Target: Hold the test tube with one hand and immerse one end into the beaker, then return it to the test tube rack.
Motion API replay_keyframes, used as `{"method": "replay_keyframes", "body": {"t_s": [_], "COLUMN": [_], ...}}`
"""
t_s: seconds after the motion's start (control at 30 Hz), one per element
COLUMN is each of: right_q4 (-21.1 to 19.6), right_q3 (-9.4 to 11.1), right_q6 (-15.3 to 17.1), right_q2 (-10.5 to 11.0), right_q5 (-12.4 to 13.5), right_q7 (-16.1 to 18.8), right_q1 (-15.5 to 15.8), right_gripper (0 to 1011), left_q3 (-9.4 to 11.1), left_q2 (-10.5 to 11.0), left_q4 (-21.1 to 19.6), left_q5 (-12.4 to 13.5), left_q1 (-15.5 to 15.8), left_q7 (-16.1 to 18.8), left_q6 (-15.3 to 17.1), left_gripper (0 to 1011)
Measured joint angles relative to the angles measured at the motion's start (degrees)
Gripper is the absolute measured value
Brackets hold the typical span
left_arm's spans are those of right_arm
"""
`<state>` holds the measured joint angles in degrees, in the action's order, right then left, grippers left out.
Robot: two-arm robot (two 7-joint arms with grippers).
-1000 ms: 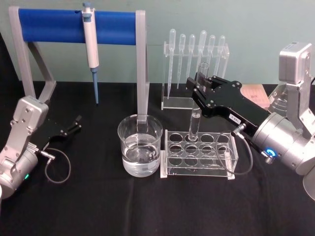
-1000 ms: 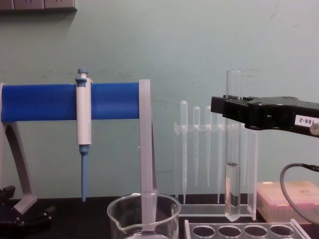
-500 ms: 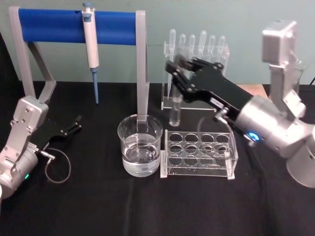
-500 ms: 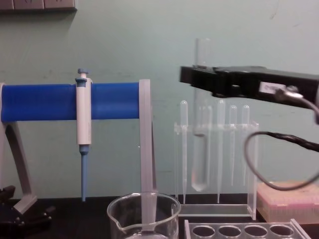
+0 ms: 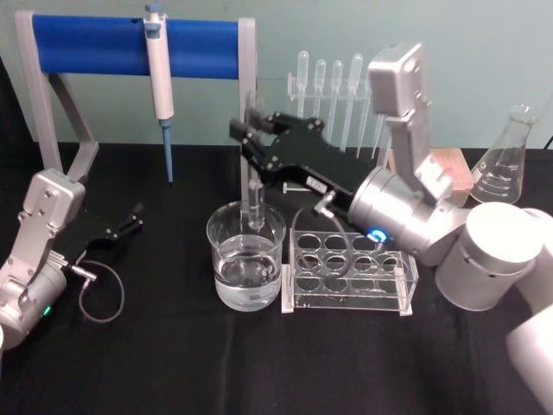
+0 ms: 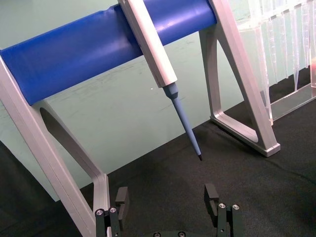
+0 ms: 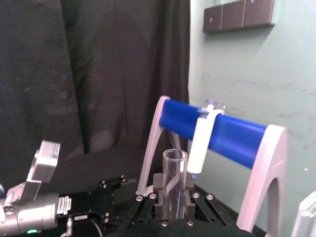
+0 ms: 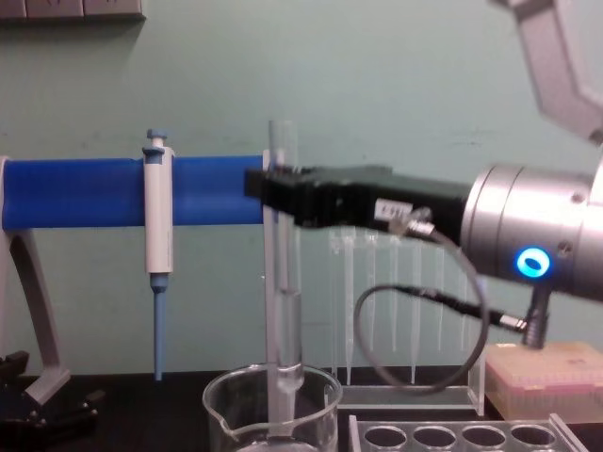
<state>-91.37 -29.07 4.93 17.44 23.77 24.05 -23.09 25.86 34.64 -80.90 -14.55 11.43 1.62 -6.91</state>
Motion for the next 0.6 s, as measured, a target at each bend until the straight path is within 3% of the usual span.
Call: {"method": "replay_keyframes", "body": {"t_s": [0.33, 0.6], "right_q4": [8.37, 10.48], "right_q3": [-2.49, -2.71], "right_q6": [-4.24, -5.19], "right_q2": [-2.5, -2.92], "right_q5": [-1.47, -2.44], "right_q7": [1.91, 1.98], "right_q1": [0.08, 1.55], "right_gripper": [230, 230], "left_q3": [0.0, 0.0], "left_q2": [0.0, 0.0], "left_q4": [0.0, 0.0], "left_q5": [0.0, 0.0], "left_q1": [0.0, 0.0], "left_q7": [0.0, 0.0], "left_q6": [0.0, 0.0], "left_gripper": [1000, 1000]}}
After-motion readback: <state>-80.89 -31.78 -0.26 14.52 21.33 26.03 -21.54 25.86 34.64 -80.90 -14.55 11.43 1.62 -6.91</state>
